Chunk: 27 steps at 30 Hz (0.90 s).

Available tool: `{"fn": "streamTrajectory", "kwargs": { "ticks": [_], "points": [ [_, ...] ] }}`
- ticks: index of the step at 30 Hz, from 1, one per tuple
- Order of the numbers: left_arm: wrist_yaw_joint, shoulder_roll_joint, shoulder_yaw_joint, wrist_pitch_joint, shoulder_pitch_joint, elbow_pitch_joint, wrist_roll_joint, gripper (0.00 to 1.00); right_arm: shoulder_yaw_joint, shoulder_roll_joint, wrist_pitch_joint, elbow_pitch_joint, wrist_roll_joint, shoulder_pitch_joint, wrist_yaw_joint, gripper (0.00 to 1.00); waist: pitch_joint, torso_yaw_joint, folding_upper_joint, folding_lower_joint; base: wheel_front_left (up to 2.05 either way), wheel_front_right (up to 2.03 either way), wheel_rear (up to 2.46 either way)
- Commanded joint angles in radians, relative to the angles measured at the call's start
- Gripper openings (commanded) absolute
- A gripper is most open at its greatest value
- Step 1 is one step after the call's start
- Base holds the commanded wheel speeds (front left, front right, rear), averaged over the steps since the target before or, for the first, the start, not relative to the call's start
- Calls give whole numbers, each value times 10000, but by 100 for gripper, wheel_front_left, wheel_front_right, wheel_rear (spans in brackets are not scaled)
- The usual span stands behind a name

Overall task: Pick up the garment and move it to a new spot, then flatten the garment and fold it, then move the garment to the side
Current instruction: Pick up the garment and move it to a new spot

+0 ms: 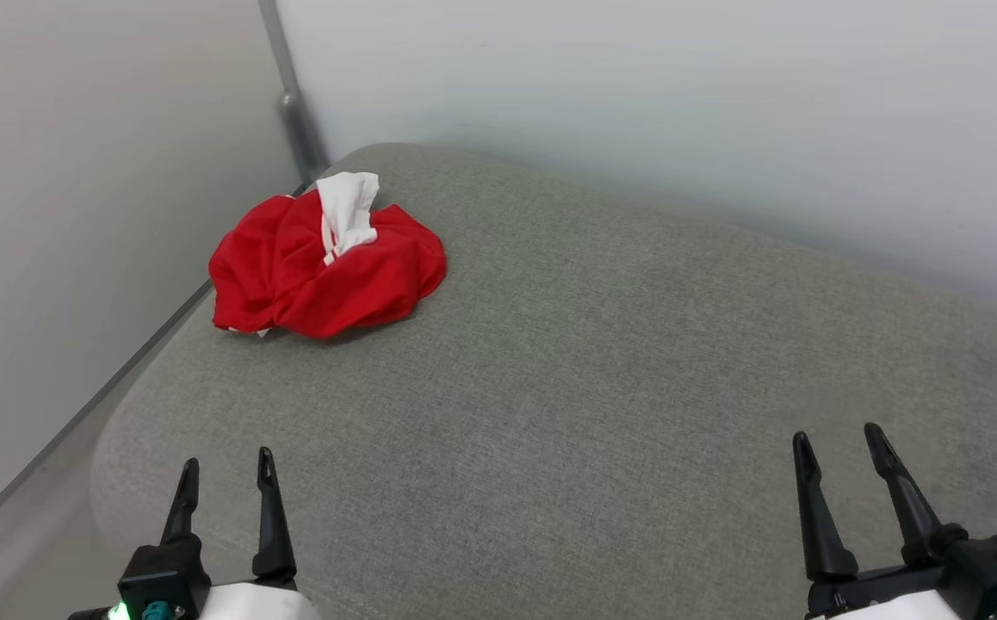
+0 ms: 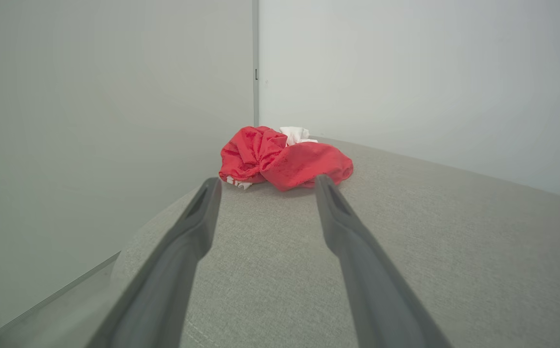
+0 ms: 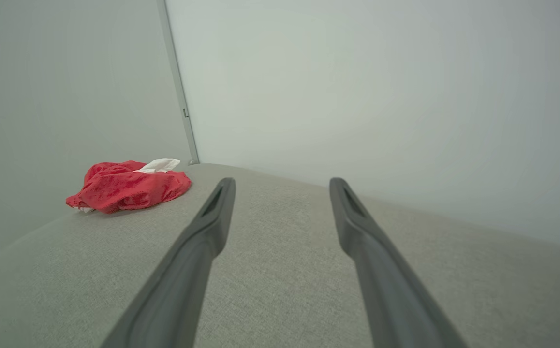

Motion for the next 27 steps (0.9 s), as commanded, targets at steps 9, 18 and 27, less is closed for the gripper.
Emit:
{"fn": "streamTrajectory", "kwargs": {
  "ticks": [9, 18, 27],
  "points": [
    [112, -6, 224, -28, -14, -140, -244, 100, 189, 1, -21, 27, -191, -268, -5, 100, 301, 325, 0, 0, 0, 0, 0],
    [-922, 165, 1159, -28, -1896, 133, -449, 100, -97, 1, -21, -245, -690, -484, -5, 100, 1085, 11, 0, 0, 0, 0, 0],
    [-1790, 1511, 2616, -26, -5614, 762, -834, 100, -477, -2, -21, -837, -1680, -1653, -5, 100, 3108, -918, 0, 0, 0, 0, 0]
  ]
}}
